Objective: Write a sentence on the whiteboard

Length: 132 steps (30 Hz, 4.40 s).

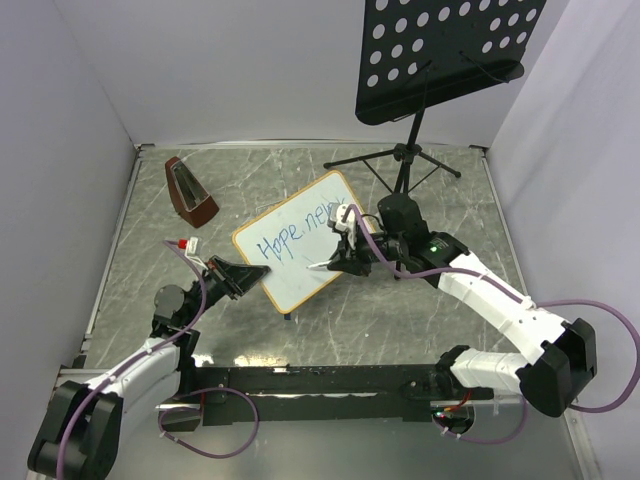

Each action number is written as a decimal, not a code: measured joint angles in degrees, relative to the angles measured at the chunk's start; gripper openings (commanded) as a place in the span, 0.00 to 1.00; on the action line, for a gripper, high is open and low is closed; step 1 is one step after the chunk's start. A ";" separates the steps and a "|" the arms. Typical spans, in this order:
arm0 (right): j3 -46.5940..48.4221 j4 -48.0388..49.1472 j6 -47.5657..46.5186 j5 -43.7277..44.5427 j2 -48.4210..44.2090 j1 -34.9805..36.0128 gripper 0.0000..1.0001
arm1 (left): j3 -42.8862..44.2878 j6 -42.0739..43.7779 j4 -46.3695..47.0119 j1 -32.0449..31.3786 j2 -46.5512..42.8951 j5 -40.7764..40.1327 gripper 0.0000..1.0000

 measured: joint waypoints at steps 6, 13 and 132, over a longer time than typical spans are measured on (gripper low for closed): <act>0.11 0.76 -0.24 4.15 0.48 1.88 0.00 | 0.00 -0.92 -0.02 0.00 0.57 0.00 0.01; 0.70 2.91 0.00 8.81 1.11 2.12 0.00 | 0.00 -0.92 -0.33 0.00 0.46 0.00 0.01; 1.57 1.46 0.68 6.29 1.33 0.07 0.00 | -0.04 -0.94 -1.81 0.98 -0.17 -1.44 0.01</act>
